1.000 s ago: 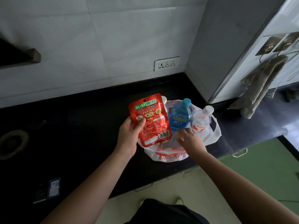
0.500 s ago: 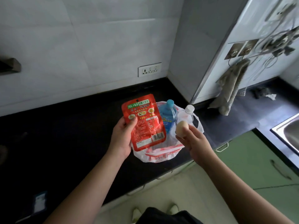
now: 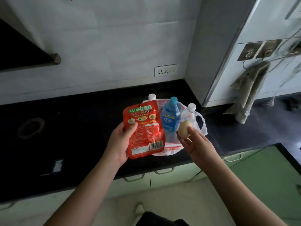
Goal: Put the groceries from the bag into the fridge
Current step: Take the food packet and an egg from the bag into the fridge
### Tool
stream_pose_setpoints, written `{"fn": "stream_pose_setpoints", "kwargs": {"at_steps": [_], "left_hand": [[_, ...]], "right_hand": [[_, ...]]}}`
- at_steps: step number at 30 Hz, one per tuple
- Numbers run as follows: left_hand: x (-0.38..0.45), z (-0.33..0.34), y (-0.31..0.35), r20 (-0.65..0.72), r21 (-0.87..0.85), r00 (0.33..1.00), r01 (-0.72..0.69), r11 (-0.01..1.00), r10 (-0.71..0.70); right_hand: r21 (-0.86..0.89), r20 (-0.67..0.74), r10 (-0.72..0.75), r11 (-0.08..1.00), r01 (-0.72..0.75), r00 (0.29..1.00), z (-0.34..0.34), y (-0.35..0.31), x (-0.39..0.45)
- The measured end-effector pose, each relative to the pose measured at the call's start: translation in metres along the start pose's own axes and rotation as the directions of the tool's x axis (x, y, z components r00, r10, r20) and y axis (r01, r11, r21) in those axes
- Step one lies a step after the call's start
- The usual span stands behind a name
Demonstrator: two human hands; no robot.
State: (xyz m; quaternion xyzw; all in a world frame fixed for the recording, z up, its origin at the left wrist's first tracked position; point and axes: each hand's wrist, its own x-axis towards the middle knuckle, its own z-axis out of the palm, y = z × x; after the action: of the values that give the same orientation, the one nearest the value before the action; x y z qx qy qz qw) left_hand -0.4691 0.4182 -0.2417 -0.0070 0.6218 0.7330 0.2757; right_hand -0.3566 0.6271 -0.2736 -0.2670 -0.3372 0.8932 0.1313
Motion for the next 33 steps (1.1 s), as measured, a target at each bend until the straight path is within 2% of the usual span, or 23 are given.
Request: {"fn": "stream_pose_setpoints", "kwargs": {"at_steps": [7,11,16,20,27,29,33], "left_hand": [[-0.063,0.002,-0.017,-0.110,-0.088,0.994,-0.035,0.996,0.025],[-0.099,-0.012,-0.023,-0.219,-0.133,0.974,-0.083,0.988,0.052],[-0.143,-0.042,-0.026,-0.390,-0.213,0.920,-0.142,0.967,0.049],[-0.180,-0.066,-0.026,-0.495,-0.260,0.867,-0.209,0.943,0.056],[-0.269,-0.118,-0.043,-0.703,-0.320,0.711,-0.344,0.883,0.022],[-0.297,-0.131,-0.050,-0.756,-0.321,0.655,-0.386,0.865,0.012],[-0.355,-0.156,-0.064,-0.826,-0.324,0.563,-0.450,0.832,-0.017]], "right_hand": [[-0.038,0.186,0.146,0.989,-0.142,0.971,-0.003,-0.006,-0.023],[-0.056,0.273,0.268,0.963,-0.262,0.924,0.014,0.009,-0.033],[-0.048,0.355,0.389,0.916,-0.399,0.850,0.043,0.035,-0.044],[-0.150,0.426,0.480,0.873,-0.463,0.767,0.071,0.058,-0.058],[-0.350,0.498,0.682,0.723,-0.596,0.535,0.124,0.123,-0.101],[-0.404,0.520,0.714,0.689,-0.601,0.469,0.137,0.141,-0.120],[-0.500,0.545,0.746,0.656,-0.566,0.383,0.162,0.178,-0.166]]}}
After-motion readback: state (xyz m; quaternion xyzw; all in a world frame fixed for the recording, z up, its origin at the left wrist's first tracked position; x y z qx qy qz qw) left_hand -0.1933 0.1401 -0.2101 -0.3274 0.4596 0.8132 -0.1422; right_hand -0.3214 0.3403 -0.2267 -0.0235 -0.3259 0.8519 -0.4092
